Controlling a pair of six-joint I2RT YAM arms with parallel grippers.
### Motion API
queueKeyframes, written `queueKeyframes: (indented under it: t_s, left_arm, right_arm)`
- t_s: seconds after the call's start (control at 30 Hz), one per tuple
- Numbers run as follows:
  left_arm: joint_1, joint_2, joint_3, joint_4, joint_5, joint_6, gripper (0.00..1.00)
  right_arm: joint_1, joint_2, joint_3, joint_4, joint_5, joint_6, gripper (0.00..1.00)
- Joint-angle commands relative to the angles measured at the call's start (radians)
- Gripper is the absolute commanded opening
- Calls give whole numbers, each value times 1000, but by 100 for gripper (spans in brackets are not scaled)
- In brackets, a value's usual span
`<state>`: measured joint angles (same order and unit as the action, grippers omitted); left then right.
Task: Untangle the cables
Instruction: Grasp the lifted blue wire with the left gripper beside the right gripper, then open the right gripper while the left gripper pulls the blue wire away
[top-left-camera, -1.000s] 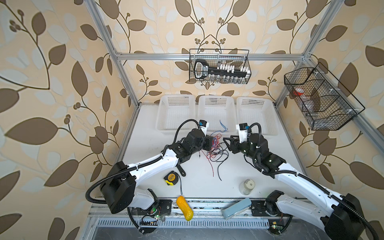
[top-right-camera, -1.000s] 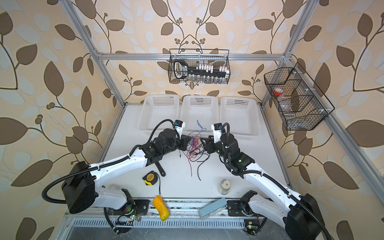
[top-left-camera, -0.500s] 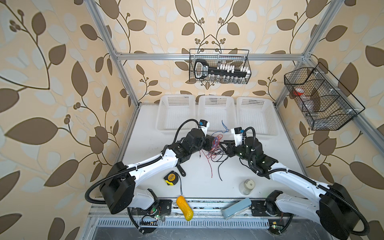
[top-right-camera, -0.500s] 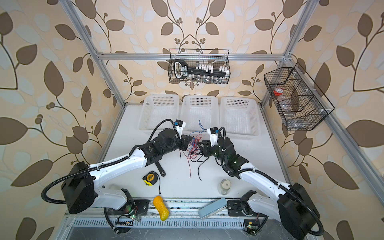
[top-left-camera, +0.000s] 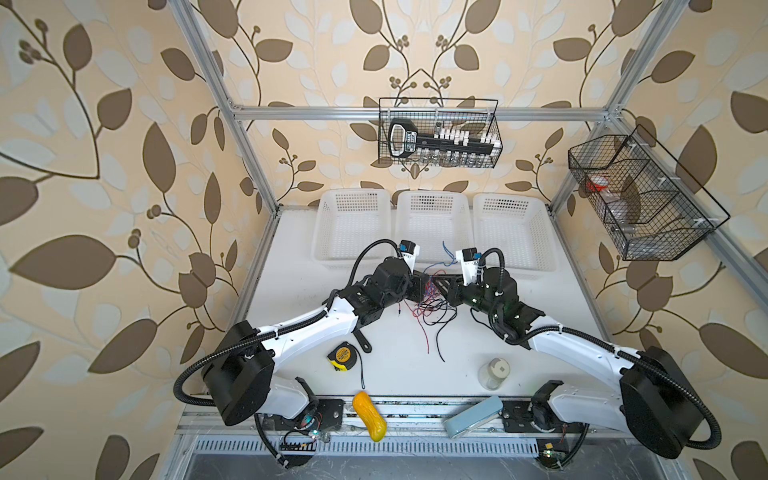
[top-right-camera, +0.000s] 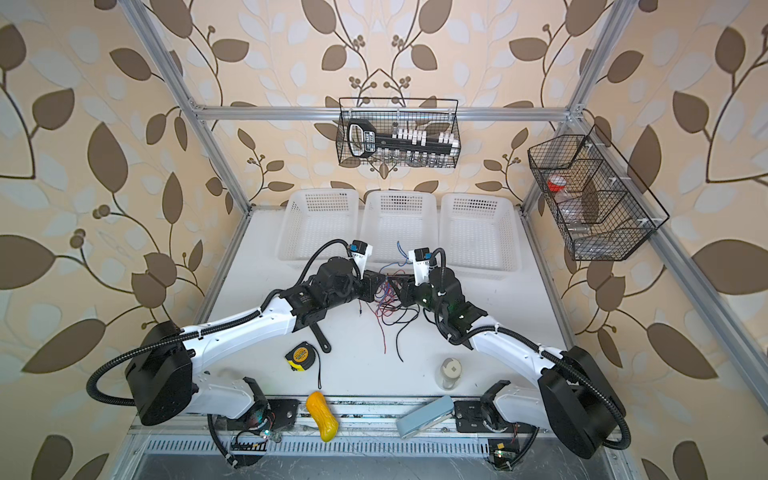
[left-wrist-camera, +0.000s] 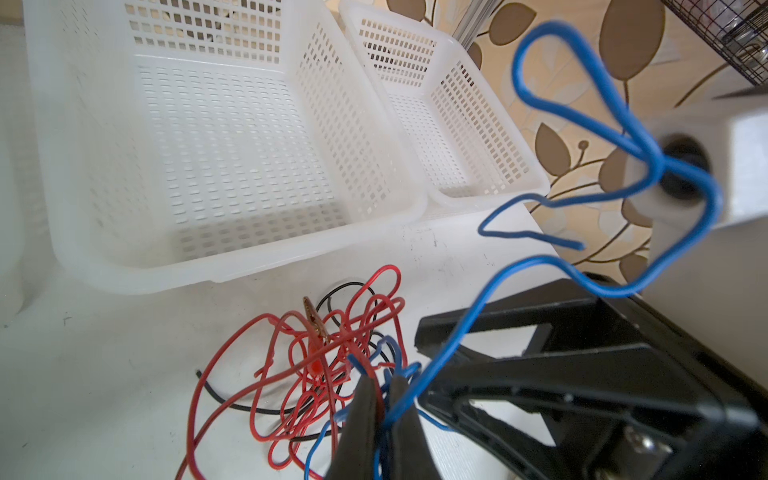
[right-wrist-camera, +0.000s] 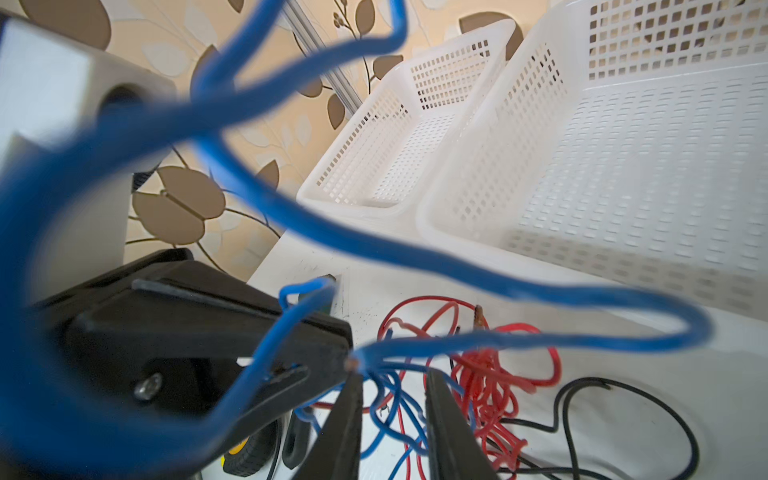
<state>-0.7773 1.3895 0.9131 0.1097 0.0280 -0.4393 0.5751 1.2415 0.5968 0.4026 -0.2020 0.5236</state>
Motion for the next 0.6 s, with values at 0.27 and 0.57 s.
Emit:
queueKeyframes:
  t_s: [0.27,0.57]
  left_arm:
    - [7,-7,35,91,37,-26,0]
    - [7,-3,29,101,52,-29,0]
  right_arm:
    - [13,33,39,39,-21,35,16]
    - [20,46,45,42,-9,47,0]
